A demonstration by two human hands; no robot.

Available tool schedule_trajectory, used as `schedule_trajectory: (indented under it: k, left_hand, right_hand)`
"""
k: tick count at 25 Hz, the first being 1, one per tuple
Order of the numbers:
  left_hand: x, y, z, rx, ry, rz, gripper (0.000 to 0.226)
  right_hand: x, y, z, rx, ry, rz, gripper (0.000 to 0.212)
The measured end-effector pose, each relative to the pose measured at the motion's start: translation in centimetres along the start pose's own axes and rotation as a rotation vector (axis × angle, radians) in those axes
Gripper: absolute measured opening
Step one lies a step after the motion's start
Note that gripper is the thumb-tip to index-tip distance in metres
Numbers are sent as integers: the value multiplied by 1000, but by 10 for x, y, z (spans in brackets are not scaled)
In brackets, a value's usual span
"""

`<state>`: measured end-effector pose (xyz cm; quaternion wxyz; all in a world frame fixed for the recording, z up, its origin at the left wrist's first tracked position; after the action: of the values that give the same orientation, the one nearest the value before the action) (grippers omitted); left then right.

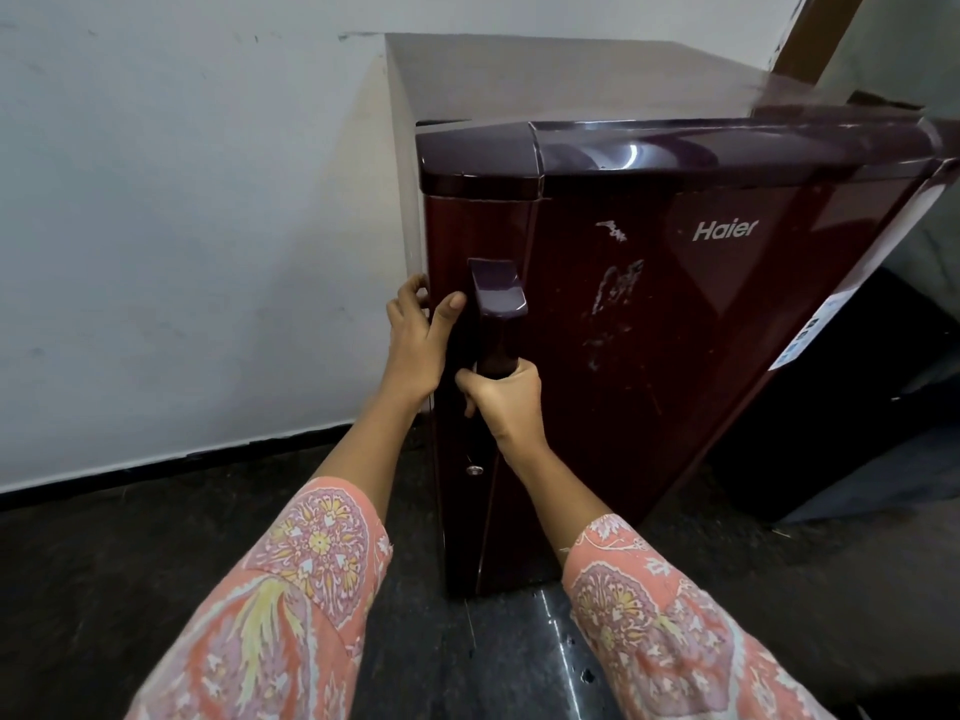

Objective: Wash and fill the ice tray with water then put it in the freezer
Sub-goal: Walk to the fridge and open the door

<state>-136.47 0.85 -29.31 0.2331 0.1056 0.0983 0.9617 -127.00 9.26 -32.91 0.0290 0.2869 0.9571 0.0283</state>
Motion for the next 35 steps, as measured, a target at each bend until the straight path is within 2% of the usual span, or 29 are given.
schedule_trajectory:
  k: [6,10,14,22,28,31,33,35]
  left_hand:
    - [-40,-5,3,62,-45,28,109]
    - [-87,-17,15,116,-44,59,93]
    - [-131,-35,21,202,-5,54,109]
    - [-211,-77,52,411,-3,186,112]
    - [-263,-113,78,499,-46,197,94]
    - [-286,-134,87,530,-43,202,87]
    - [-301,-149,93,541,-47,213,85]
    - [-317,-165,98,553,-65,216,85]
  right_hand:
    - [-35,17,-1,15,53,-17,18]
    - [-76,42,-2,-8,32,-7,24]
    - [-114,73,1,-39,6,0,23]
    - [-182,133,0,-38,4,75,20]
    - [-223,178,3,-32,51,137,7]
    - [-241,205,5,-70,58,178,11]
    - [-253,224,6,-99,71,208,21]
    - [-263,242,10,-121,89,222,17]
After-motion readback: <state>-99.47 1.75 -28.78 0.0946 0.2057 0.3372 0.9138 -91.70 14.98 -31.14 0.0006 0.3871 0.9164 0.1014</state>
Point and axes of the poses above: each hand's wrist, its own x-axis towards the middle knuckle, its own y-axis out of the back of the hand, z = x × y, the point moved 7 cm from there along x, towards the middle knuckle, and after that the axes turned 5 degrees about -z, right-handed, at the moved point
